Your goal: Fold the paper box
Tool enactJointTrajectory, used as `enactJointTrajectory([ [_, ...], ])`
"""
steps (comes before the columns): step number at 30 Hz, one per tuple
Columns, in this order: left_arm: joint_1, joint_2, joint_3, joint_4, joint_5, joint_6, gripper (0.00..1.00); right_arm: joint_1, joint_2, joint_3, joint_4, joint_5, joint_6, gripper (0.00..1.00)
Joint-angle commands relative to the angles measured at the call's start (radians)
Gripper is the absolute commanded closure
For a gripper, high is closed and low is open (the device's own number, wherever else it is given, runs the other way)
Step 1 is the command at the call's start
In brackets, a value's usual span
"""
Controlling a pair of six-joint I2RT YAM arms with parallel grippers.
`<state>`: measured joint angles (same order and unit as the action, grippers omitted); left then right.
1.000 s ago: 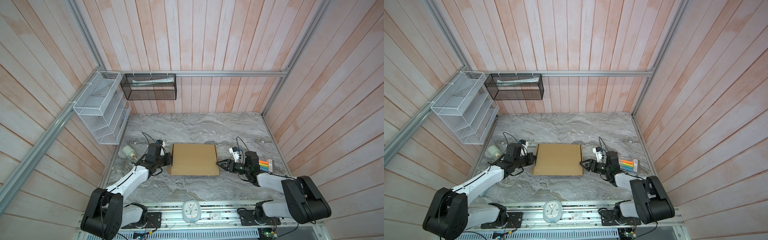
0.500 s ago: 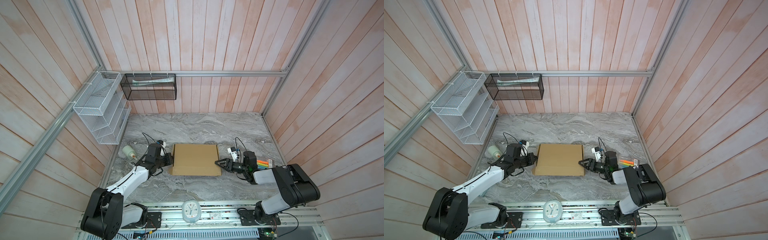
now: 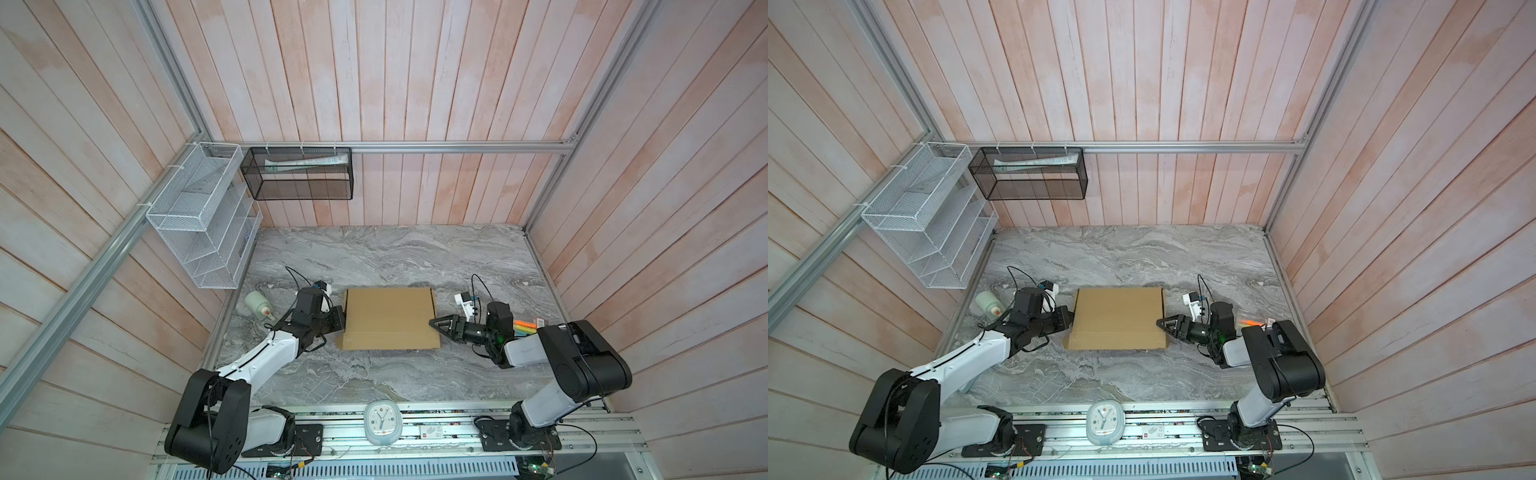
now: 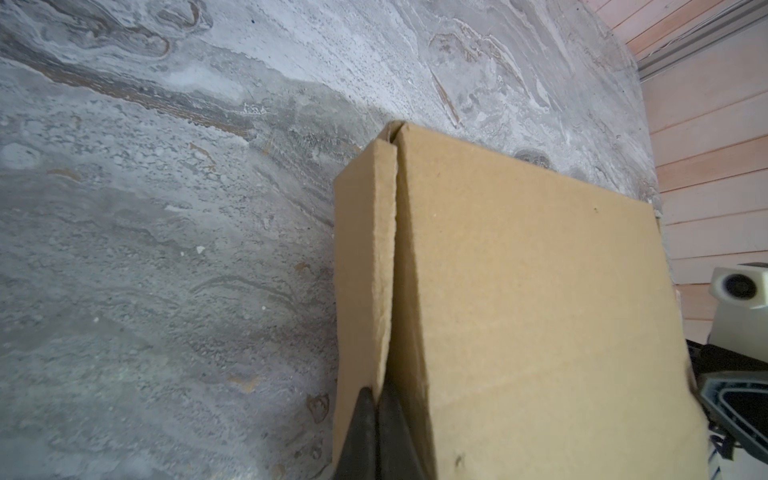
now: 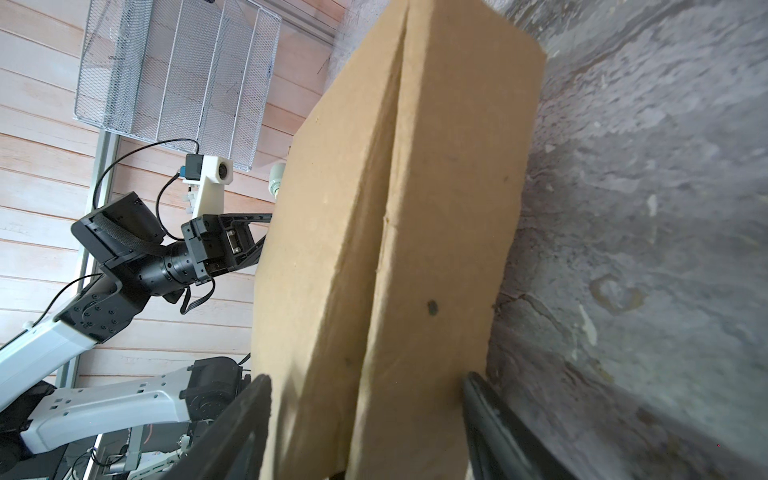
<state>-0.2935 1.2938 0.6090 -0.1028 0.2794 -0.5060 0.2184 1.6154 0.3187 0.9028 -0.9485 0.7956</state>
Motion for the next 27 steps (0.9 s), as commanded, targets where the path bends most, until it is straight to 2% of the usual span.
enactJointTrajectory([
  [1, -0.012, -0.017, 0.004, 0.04, 0.034, -0.014, 1.0, 0.013, -0.019, 0.017, -0.034, 0.009, -0.021, 0.27],
  [9, -0.009, -0.046, 0.007, 0.03, 0.035, -0.019, 1.0, 0.013, -0.07, 0.025, -0.17, 0.056, -0.099, 0.25],
  [20, 0.001, -0.084, 0.002, 0.01, 0.036, -0.021, 1.0, -0.001, -0.072, 0.009, -0.159, 0.063, -0.1, 0.23],
  [27, 0.002, -0.102, 0.001, 0.001, 0.037, -0.022, 1.0, -0.011, -0.081, 0.008, -0.165, 0.057, -0.111, 0.17],
])
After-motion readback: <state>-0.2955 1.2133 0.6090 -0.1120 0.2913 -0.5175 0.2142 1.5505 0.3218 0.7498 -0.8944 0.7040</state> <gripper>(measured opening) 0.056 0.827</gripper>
